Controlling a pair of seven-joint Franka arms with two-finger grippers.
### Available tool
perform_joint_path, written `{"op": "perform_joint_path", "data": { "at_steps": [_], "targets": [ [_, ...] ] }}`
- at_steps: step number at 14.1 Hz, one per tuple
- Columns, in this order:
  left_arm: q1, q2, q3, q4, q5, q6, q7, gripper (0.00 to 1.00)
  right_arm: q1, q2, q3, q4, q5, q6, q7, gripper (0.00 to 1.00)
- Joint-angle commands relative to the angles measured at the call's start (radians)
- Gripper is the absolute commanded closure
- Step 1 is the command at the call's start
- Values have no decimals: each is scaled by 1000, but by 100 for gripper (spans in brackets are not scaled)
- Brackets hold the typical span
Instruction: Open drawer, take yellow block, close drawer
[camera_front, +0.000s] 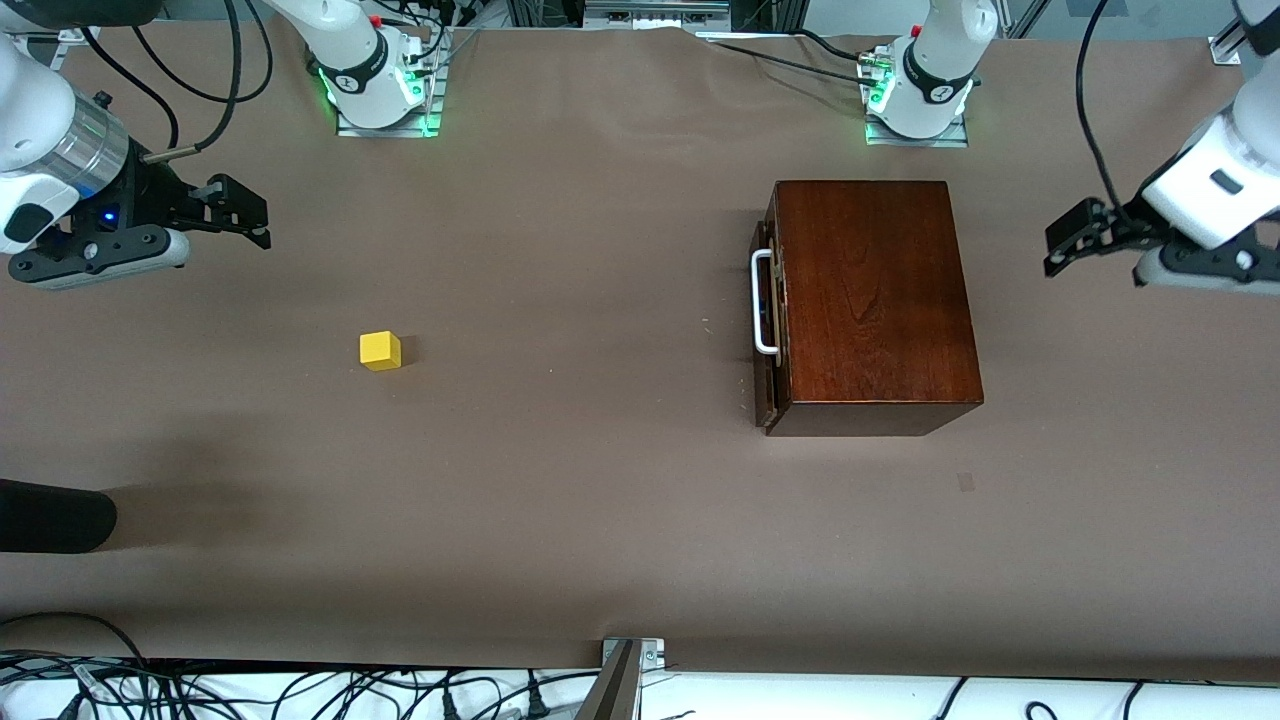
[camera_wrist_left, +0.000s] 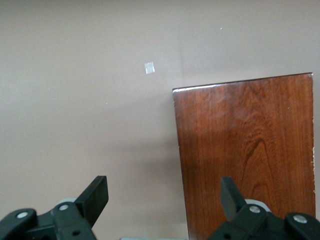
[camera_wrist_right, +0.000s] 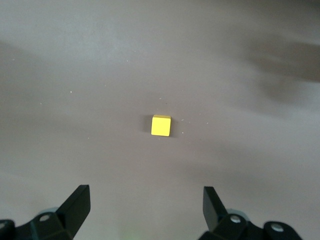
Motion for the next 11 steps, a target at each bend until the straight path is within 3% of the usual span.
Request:
{"op": "perform_joint_path", "data": {
  "at_steps": [1, 11],
  "targets": [
    [14, -41, 0, -77, -25, 33, -21, 0, -10, 1, 5, 22, -30, -22, -35, 0],
    [-32, -51, 46, -86, -54, 30, -13, 0, -8, 3, 9, 22, -41, -22, -35, 0]
  ]
}}
